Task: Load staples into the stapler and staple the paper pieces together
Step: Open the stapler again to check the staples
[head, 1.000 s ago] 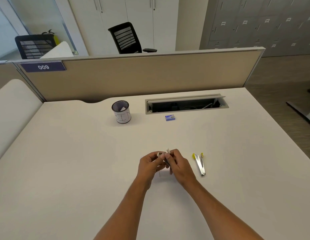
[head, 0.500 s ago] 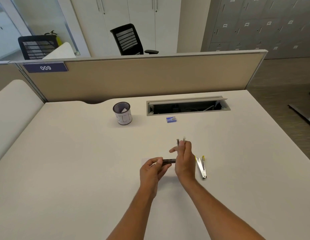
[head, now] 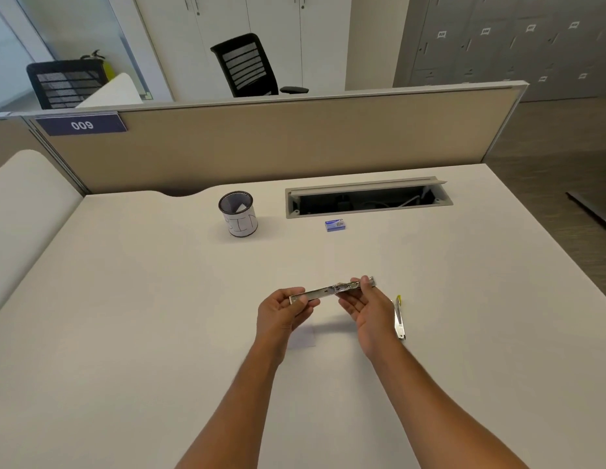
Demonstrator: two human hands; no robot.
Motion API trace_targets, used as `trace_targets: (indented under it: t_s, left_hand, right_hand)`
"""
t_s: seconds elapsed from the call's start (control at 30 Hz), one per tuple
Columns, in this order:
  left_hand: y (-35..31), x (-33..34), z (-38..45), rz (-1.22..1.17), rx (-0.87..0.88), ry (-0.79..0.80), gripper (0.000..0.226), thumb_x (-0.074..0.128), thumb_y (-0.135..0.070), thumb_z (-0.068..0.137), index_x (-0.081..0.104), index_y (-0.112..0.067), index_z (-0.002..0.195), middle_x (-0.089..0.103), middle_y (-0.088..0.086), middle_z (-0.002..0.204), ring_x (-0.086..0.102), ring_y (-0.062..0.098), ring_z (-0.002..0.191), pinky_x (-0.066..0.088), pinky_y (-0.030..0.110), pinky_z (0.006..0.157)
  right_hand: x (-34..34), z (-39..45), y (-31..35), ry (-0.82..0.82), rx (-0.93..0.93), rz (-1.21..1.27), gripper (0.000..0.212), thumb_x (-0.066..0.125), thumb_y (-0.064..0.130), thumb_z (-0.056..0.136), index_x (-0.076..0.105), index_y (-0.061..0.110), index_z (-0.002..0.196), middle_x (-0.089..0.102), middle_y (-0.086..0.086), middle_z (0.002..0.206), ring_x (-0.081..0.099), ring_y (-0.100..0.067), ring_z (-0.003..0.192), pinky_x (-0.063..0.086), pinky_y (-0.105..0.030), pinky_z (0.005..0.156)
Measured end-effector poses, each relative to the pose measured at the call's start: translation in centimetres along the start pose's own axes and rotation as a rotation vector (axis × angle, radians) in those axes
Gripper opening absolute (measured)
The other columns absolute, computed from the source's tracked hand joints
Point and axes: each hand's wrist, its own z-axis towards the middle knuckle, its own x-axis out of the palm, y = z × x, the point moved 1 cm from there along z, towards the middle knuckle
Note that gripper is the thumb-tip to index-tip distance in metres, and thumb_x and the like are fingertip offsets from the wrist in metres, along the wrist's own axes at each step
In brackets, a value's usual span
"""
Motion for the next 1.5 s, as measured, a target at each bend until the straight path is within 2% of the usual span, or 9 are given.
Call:
trace_targets:
  t_s: [0.07, 0.2, 0.3, 0.43, 0.53, 0.6, 0.87, 1.3, 1.5]
  left_hand:
    - [-0.3, 0.0, -0.2, 0.156, 0.04, 0.02, 0.019, 0.074, -0.005, 0.088, 0.068, -0.004, 0.106, 0.076, 0.018, 0.099, 0.076, 0.03, 0.09, 0.06, 0.029, 0.072]
    - [-1.1, 0.5, -0.2, 0.773, 0.187, 0.018, 0.02, 0.082, -0.028, 0.079, 0.071, -0.033, 0.095, 0.071, -0.003, 0.086, 0.063, 0.007, 0.064, 0.05, 0.021, 0.061]
    - [-1.5, 1.6, -0.1, 1.108, 0.27, 0.157, 0.035, 0.073, -0.028, 0.087, 0.06, -0.047, 0.113, 0.065, -0.011, 0.09, 0.059, 0.004, 0.074, 0.049, 0.023, 0.068]
    - [-1.7, 2.6, -0.2, 1.384, 0.333, 0.358, 0.068, 0.056, -0.006, 0.093, 0.04, -0.056, 0.137, 0.06, -0.014, 0.104, 0.057, 0.009, 0.093, 0.054, 0.036, 0.08]
    - [-1.7, 2.4, -0.3, 1.447, 0.338, 0.374, 0.076, 0.051, 0.001, 0.092, 0.038, -0.059, 0.137, 0.06, -0.014, 0.106, 0.056, 0.008, 0.092, 0.054, 0.042, 0.081]
    - [-1.7, 2.3, -0.6, 1.454, 0.317, 0.388, 0.082, 0.049, 0.003, 0.091, 0.034, -0.063, 0.136, 0.059, -0.013, 0.105, 0.057, 0.01, 0.091, 0.055, 0.044, 0.08]
    - [-1.6, 2.6, -1.5, 1.46, 0.315, 0.419, 0.085, 0.047, 0.003, 0.092, 0.03, -0.069, 0.135, 0.058, -0.013, 0.109, 0.058, 0.016, 0.095, 0.056, 0.047, 0.078]
    - [-2.1, 2.6, -1.9, 1.499, 0.303, 0.456, 0.076, 0.048, 0.001, 0.09, 0.035, -0.057, 0.137, 0.063, -0.013, 0.11, 0.058, 0.018, 0.092, 0.056, 0.046, 0.075]
    - [-2.2, 3.2, -1.4, 1.533, 0.323, 0.428, 0.049, 0.057, -0.006, 0.088, 0.042, -0.043, 0.118, 0.054, -0.009, 0.075, 0.055, 0.021, 0.071, 0.052, 0.044, 0.063]
  right_hand:
    - [-0.2, 0.0, 0.0, 0.012, 0.006, -0.035, 0.021, 0.057, 0.025, 0.104, 0.067, 0.007, 0.101, 0.077, -0.014, 0.088, 0.077, -0.026, 0.081, 0.061, -0.03, 0.069]
    - [-0.6, -0.2, -0.1, 0.046, 0.049, -0.161, 0.021, 0.064, 0.025, 0.1, 0.07, 0.004, 0.1, 0.077, -0.017, 0.091, 0.077, -0.026, 0.082, 0.06, -0.026, 0.063]
    - [-1.1, -0.5, -0.3, 0.108, 0.082, -0.228, 0.025, 0.069, 0.027, 0.096, 0.071, 0.003, 0.103, 0.078, -0.019, 0.1, 0.077, -0.028, 0.09, 0.06, -0.026, 0.067]
    - [-1.2, -0.8, -0.1, 0.18, 0.136, -0.317, 0.036, 0.073, 0.034, 0.093, 0.073, 0.001, 0.105, 0.076, -0.023, 0.108, 0.077, -0.029, 0.095, 0.06, -0.026, 0.068]
    - [-1.0, -0.9, 0.3, 0.125, 0.165, -0.262, 0.049, 0.057, 0.047, 0.101, 0.072, 0.0, 0.105, 0.078, -0.022, 0.098, 0.078, -0.029, 0.088, 0.06, -0.028, 0.065]
    - [-1.0, -0.9, 0.6, 0.099, 0.169, -0.213, 0.049, 0.048, 0.042, 0.106, 0.068, -0.002, 0.105, 0.078, -0.019, 0.09, 0.078, -0.027, 0.081, 0.061, -0.027, 0.062]
    - [-0.8, -1.2, 0.9, 0.106, 0.165, -0.268, 0.039, 0.049, 0.03, 0.108, 0.068, -0.004, 0.103, 0.078, -0.023, 0.089, 0.078, -0.028, 0.079, 0.061, -0.027, 0.062]
    - [-0.9, -1.3, 0.9, 0.194, 0.164, -0.352, 0.038, 0.054, 0.03, 0.105, 0.07, -0.005, 0.104, 0.076, -0.028, 0.097, 0.078, -0.035, 0.087, 0.063, -0.03, 0.068]
    - [-0.7, -1.5, 0.1, 0.19, 0.148, -0.376, 0.041, 0.053, 0.029, 0.106, 0.069, -0.008, 0.103, 0.076, -0.028, 0.092, 0.077, -0.034, 0.083, 0.062, -0.03, 0.066]
